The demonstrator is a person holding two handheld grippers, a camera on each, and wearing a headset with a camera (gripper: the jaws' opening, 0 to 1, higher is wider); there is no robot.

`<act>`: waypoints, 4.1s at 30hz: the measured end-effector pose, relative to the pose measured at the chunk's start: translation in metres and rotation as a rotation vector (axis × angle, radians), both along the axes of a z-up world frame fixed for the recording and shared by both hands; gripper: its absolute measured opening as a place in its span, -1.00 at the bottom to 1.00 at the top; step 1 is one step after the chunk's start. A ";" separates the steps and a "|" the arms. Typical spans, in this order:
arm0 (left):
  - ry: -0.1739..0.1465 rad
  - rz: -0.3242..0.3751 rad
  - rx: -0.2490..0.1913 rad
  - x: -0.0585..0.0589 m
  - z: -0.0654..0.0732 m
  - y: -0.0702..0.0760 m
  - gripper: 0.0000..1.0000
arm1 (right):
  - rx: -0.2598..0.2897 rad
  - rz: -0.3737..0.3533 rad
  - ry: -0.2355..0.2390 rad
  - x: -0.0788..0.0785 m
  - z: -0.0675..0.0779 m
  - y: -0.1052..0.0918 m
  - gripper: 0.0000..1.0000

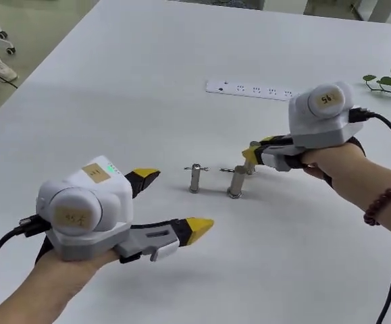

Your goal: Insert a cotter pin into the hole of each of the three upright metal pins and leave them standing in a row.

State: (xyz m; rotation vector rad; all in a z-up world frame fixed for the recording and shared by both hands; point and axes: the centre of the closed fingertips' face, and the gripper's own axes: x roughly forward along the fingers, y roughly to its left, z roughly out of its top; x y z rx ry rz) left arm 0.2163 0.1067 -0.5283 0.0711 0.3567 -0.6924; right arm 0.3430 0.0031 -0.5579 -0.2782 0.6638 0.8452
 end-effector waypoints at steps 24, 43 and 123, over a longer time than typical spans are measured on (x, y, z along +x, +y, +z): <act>-0.021 -0.033 -0.004 -0.004 0.006 -0.003 0.78 | -0.009 0.047 0.028 -0.075 0.008 -0.026 -0.84; -0.027 -0.054 0.009 -0.008 0.007 -0.008 0.79 | 0.024 0.212 0.022 -0.110 0.005 0.012 -0.84; -0.071 -0.011 -0.029 -0.003 0.019 0.000 0.60 | 0.061 0.065 0.111 -0.035 0.031 -0.017 -0.66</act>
